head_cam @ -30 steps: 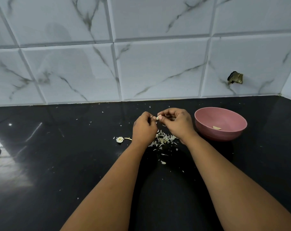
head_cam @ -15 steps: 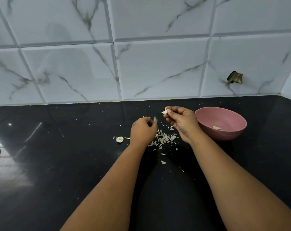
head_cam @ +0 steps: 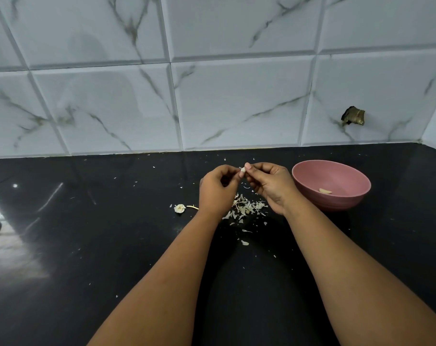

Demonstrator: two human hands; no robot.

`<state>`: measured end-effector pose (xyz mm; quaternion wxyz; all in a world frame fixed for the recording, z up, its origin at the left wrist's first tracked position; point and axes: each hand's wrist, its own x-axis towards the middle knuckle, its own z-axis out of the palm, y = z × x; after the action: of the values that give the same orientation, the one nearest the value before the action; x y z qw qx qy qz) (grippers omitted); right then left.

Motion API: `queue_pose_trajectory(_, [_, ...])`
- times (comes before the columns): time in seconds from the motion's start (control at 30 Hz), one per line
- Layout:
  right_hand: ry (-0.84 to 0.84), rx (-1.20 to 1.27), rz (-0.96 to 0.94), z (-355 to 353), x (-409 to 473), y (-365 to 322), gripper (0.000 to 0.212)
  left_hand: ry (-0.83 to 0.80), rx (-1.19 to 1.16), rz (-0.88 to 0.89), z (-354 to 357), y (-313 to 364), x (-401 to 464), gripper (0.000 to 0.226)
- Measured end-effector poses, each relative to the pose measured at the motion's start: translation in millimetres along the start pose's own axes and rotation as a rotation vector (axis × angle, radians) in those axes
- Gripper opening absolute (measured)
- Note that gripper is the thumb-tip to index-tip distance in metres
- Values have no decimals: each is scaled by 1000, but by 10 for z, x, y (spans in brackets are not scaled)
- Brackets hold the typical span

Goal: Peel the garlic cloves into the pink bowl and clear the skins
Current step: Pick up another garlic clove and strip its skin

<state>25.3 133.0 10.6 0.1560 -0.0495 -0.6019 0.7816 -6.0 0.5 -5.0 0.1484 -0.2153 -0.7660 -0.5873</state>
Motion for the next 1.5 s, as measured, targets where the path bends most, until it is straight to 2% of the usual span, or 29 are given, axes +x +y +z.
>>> queue_pose_trajectory(0.3, [-22, -84, -13, 18, 10, 33, 8, -39, -50, -119, -12, 37, -6, 13])
queue_pose_trajectory(0.53, [-43, -100, -44, 19, 10, 40, 7, 32, -51, -130, -2, 48, -9, 13])
queue_pose_trajectory(0.73, [-67, -105, -61, 37, 8, 46, 8, 30, -80, -114, -19, 59, -20, 17])
queue_pose_trajectory(0.87, [-87, -90, -42, 27, 7, 42, 8, 36, -98, -108, -20, 52, -19, 18])
queue_pose_trajectory(1.0, [-129, 29, 18, 26, 6, 23, 9, 17, -167, -134, -7, 50, -21, 19])
queue_pose_trajectory(1.13, [-76, 74, 45, 41, -1, -3, 7, 77, -191, -190, 6, 47, 0, 18])
queue_pose_trajectory(1.23, [-43, 68, 36, 33, -5, -17, 6, 111, -222, -256, -12, 18, 40, 30])
queue_pose_trajectory(1.33, [-31, 48, 17, 18, -4, -10, 7, 97, -112, -183, -9, -13, 39, 45])
queue_pose_trajectory(1.37, [-28, 39, 11, 15, -2, -5, 7, 86, -87, -148, -6, -11, 31, 43])
queue_pose_trajectory(1.5, [-16, 9, -5, 13, 11, 17, 11, -2, -180, -85, 0, -3, 16, 7])
